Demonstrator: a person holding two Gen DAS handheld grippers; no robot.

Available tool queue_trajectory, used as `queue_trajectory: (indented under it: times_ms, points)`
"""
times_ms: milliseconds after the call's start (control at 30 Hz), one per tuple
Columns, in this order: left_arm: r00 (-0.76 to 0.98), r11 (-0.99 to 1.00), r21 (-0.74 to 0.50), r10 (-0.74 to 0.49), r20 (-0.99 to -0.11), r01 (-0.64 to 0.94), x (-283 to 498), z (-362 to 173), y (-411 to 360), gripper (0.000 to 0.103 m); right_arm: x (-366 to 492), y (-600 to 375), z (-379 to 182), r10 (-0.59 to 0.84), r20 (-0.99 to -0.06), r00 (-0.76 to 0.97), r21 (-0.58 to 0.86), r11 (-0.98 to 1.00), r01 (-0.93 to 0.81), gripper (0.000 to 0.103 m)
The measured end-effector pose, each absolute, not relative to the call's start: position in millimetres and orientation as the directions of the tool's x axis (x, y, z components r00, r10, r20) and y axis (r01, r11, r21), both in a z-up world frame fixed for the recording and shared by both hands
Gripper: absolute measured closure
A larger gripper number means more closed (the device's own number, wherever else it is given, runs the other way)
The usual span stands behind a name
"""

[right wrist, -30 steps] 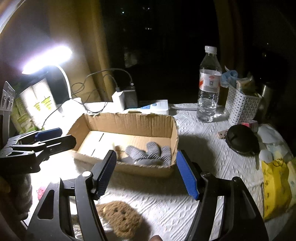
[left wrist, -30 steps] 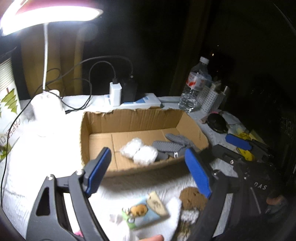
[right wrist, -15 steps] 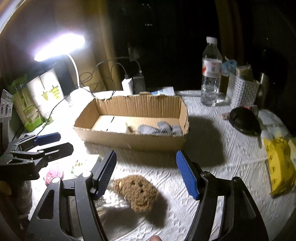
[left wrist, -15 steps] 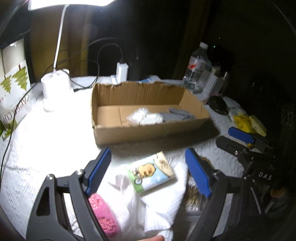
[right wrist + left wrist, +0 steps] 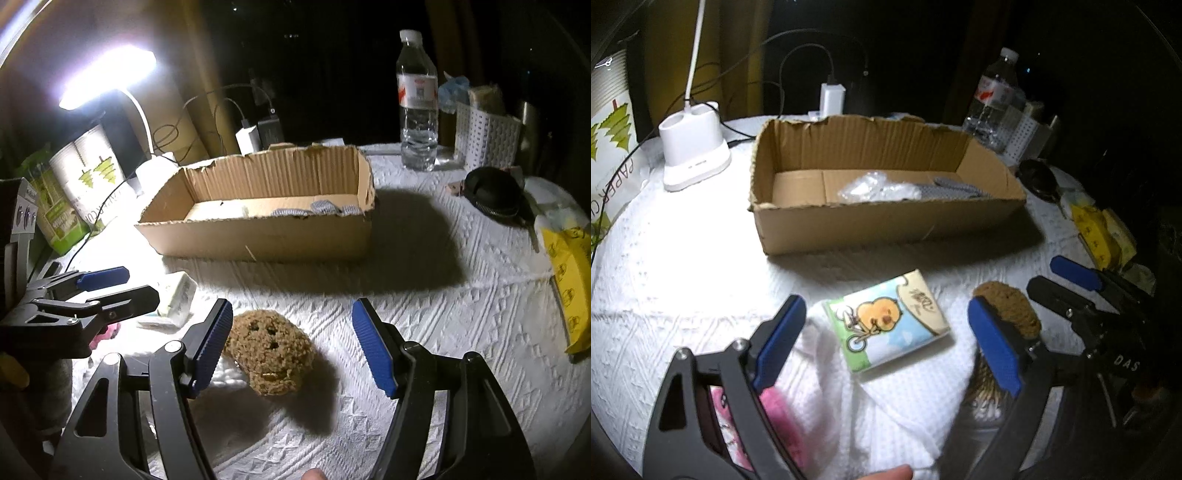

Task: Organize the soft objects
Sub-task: 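Move the left tool to the cartoon tissue pack while the right tool approaches the brown fuzzy ball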

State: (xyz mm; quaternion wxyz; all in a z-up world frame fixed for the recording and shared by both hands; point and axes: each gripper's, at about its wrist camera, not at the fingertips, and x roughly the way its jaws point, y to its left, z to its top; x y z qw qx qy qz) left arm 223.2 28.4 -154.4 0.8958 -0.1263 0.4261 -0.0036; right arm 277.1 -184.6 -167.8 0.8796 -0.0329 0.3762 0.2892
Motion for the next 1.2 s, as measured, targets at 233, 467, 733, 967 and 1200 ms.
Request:
queue_trajectory:
  times_ms: [233,467,733,967,1200]
  points:
    - [0.596,0.979,-0.163,-0.059,-0.801,-0.124,235,-168,23,0.012,288,-185,-185,0.498,-0.709,0.498,0.189,0.816,-0.547,0.033]
    - [0.561,0.983,-0.136,-0.045,-0.827,-0.122,245,-178,20,0.012,295,-186,-198,0.540,-0.727,0.424,0.263,0.790,-0.554,0.033]
    - [0.555,0.985,-0.133,-0.053,-0.830,-0.105,246,-183,17,0.016,293,-182,-203,0.585,-0.724,0.365,0.317,0.753,-0.577,0.046]
    - [0.566,0.990,-0.124,-0.063,-0.822,-0.070,241,-178,13,0.033,286,-175,-202,0.596,-0.726,0.344,0.316,0.733,-0.603,0.068]
    - [0.609,0.990,-0.132,-0.075,-0.789,-0.050,229,-159,16,0.033,277,-181,-182,0.586,-0.701,0.407,0.278,0.750,-0.600,0.072]
